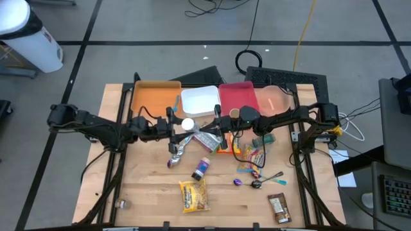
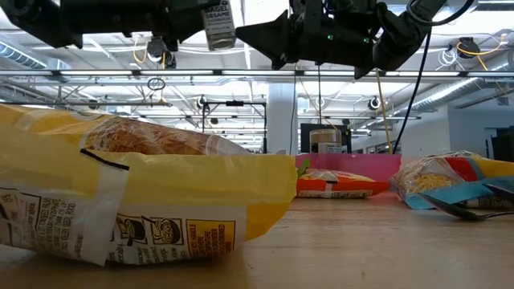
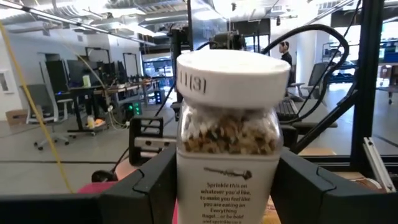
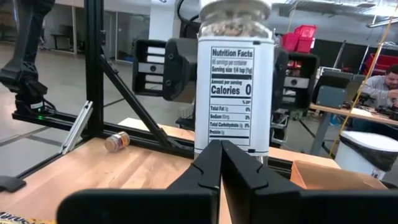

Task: Pick & Place Food Item
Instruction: Put the white seasoning bottle into the pink bin

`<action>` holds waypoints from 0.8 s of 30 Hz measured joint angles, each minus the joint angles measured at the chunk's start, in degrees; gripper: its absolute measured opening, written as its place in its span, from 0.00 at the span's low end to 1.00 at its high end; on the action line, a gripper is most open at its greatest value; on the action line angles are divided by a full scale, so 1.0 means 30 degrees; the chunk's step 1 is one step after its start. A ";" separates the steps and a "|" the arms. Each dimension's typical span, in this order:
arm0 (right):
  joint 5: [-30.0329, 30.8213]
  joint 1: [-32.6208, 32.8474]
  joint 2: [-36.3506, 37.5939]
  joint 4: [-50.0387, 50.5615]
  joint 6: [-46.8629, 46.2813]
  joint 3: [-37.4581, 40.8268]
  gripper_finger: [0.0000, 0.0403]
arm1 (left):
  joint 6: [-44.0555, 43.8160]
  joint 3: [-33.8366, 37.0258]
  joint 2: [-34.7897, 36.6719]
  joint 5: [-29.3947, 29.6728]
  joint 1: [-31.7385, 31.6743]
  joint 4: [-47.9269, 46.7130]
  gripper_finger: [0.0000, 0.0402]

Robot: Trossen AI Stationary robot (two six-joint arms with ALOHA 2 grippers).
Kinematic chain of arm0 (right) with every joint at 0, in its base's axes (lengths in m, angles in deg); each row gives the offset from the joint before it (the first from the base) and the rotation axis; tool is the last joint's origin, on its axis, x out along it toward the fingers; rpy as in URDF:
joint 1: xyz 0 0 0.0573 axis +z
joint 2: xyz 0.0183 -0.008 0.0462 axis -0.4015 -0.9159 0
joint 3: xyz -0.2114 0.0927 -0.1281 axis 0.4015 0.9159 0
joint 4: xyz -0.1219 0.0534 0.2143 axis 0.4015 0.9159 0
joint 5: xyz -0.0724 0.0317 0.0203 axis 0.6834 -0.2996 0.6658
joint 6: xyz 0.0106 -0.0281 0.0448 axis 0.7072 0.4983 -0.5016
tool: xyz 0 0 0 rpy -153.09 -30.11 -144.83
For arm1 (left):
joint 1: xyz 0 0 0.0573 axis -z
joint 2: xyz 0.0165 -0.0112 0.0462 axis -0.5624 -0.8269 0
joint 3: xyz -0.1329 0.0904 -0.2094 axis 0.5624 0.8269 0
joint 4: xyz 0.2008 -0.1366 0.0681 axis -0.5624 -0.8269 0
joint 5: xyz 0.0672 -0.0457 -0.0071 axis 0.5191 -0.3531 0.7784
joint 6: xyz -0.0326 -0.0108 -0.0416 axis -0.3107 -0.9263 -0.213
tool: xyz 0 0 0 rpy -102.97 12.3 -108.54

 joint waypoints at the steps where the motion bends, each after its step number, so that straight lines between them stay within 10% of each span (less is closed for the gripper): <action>1: 0.0002 0.0000 0.0000 0.0036 0.0000 0.0000 0.00 | 0.0076 -0.0203 -0.0246 -0.0007 -0.0026 0.0029 0.52; 24: 0.0022 -0.0015 -0.0058 0.0505 0.0916 0.0000 0.13 | -0.0603 -0.0962 0.0249 0.1086 -0.0077 -0.6923 0.52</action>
